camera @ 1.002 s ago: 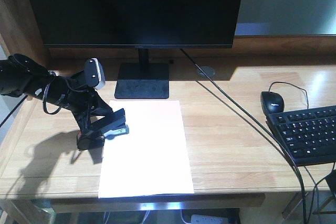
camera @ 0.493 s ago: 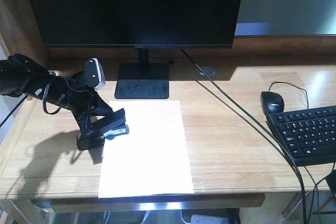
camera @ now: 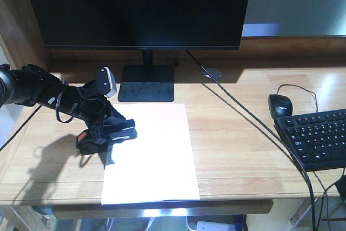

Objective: Grab stapler and paper to desk for stapling

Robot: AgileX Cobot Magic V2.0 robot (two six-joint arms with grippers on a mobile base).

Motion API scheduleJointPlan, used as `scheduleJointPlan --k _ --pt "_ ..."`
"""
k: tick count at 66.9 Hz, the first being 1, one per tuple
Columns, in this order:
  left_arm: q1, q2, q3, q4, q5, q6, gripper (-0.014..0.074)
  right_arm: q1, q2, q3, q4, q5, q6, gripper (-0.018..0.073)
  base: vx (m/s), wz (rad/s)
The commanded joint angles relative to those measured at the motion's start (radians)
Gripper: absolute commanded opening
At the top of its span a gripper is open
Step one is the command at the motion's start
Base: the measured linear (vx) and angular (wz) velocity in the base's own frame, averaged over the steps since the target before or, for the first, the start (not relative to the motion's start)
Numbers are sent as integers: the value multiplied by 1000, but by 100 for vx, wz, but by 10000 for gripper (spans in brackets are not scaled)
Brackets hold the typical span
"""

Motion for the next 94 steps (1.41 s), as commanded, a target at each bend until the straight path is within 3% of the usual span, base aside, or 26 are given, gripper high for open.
scheduleJointPlan --k 1,94 --pt "-12 -22 -9 21 -7 -9 -7 -2 11 -29 -18 -58 -9 592 0 0" --pt "-12 -25 -9 23 10 -10 -7 -2 11 -29 -18 -61 -9 592 0 0"
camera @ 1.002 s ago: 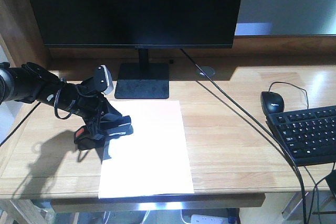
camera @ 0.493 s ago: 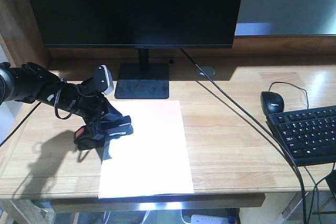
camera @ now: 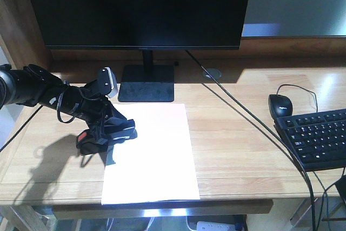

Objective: Grab stapler and paper to desk for stapling
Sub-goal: 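Open the left gripper and raise it off the stapler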

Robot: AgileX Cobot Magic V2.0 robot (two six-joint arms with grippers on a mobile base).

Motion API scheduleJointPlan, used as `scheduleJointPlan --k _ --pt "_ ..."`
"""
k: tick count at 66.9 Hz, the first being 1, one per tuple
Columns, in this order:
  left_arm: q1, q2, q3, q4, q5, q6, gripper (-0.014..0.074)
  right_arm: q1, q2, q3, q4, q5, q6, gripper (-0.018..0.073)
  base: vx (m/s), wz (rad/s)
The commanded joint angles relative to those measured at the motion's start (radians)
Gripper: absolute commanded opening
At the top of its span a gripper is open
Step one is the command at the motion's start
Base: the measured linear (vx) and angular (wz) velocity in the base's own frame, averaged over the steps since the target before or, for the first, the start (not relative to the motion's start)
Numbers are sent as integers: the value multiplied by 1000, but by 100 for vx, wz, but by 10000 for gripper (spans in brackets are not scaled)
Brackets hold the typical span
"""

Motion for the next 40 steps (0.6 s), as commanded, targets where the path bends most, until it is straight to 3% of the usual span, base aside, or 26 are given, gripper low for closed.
scheduleJointPlan --k 1,8,16,40 --pt "-6 -29 -9 26 15 -8 -7 -2 11 -29 -18 -63 -9 592 0 0" --pt "-3 -77 -9 56 21 -21 -7 -2 11 -29 -18 -63 -9 592 0 0" --pt "0 -156 -9 109 -12 -107 -7 -2 11 -29 -18 -63 -9 592 0 0" --pt "22 -421 -9 331 -143 -594 -7 -2 11 -29 -18 -61 -9 592 0 0"
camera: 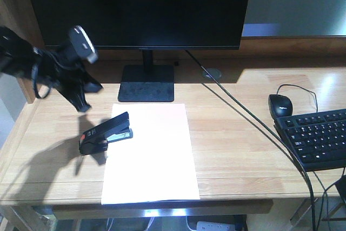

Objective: Grab stapler and paper to desk for stapling

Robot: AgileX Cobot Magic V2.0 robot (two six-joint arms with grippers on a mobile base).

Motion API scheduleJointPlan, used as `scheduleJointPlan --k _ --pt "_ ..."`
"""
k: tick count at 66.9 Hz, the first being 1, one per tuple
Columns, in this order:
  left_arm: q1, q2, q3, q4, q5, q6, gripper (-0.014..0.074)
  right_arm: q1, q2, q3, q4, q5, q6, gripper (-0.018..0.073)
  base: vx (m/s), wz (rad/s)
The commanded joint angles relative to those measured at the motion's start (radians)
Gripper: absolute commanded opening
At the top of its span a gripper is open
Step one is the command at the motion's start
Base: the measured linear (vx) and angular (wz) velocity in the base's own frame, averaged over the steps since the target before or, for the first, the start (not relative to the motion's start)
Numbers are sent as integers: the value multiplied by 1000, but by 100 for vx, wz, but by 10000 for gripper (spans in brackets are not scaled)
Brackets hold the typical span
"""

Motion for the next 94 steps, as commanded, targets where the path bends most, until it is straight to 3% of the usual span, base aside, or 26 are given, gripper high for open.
scheduleJointPlan --k 1,17,22,30,36,52,60,79,94 --pt "9 -123 -20 39 -47 -164 -7 -2 11 -29 -18 -61 -9 592 0 0" --pt "36 -300 -20 260 -47 -590 -7 -2 11 -29 -18 -60 -9 592 0 0" --pt "48 -354 -20 324 -41 -764 -7 -2 11 -29 -18 -60 -9 592 0 0" --pt "53 -437 -20 392 -42 -968 -7 -2 11 -29 -18 -60 -9 592 0 0" --pt "53 -486 -20 436 -54 -995 -7 -2 11 -29 -18 -60 -9 592 0 0" --pt "53 -582 -18 459 -29 -1018 -7 -2 11 -29 -18 -60 -9 592 0 0" --pt "53 -644 28 459 -113 -1066 -7 -2 11 -29 -18 -60 -9 592 0 0" --pt "53 -883 349 458 -362 -1073 -7 -2 11 -29 -18 -60 -9 592 0 0" --pt "53 -1103 583 457 -416 -1073 -7 -2 11 -29 -18 -60 -9 592 0 0"
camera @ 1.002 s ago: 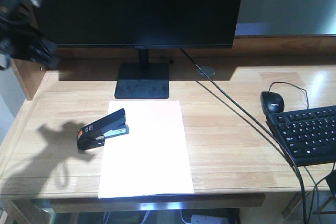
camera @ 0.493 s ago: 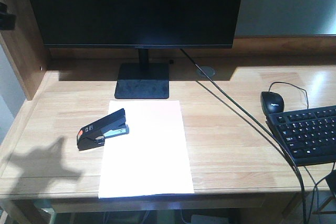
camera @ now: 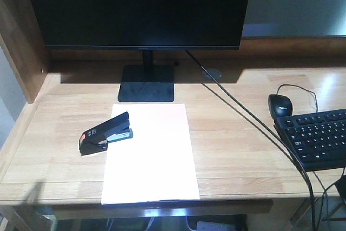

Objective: Grab stapler and paper to desk for stapling

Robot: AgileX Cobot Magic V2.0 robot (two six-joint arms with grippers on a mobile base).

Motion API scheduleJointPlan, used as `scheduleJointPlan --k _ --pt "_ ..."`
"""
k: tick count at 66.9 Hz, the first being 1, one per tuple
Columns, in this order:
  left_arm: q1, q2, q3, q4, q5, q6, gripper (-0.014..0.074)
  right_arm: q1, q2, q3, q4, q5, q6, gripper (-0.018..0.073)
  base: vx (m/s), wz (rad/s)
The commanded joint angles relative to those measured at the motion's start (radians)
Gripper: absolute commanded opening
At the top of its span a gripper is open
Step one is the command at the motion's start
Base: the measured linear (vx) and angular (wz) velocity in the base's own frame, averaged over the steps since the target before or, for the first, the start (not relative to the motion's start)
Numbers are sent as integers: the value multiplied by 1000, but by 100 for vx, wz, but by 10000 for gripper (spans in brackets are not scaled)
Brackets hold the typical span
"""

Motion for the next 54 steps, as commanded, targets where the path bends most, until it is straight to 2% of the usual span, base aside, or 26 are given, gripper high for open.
scheduleJointPlan --k 1,15,26,32,38,54 --pt "0 -93 49 -12 -89 -10 -7 -2 11 -29 -18 -61 -9 592 0 0" --pt "-2 -339 262 -47 -132 -10 -7 -2 11 -29 -18 -61 -9 592 0 0" --pt "-2 -530 401 -54 -119 -11 -7 -2 11 -29 -18 -61 -9 592 0 0" --pt "-2 -602 458 -102 -120 -30 -7 -2 11 -29 -18 -61 -9 592 0 0" --pt "-2 -639 492 -144 -124 -36 -7 -2 11 -29 -18 -61 -9 592 0 0" --pt "-2 -645 511 -151 -96 -36 -7 -2 11 -29 -18 -60 -9 592 0 0"
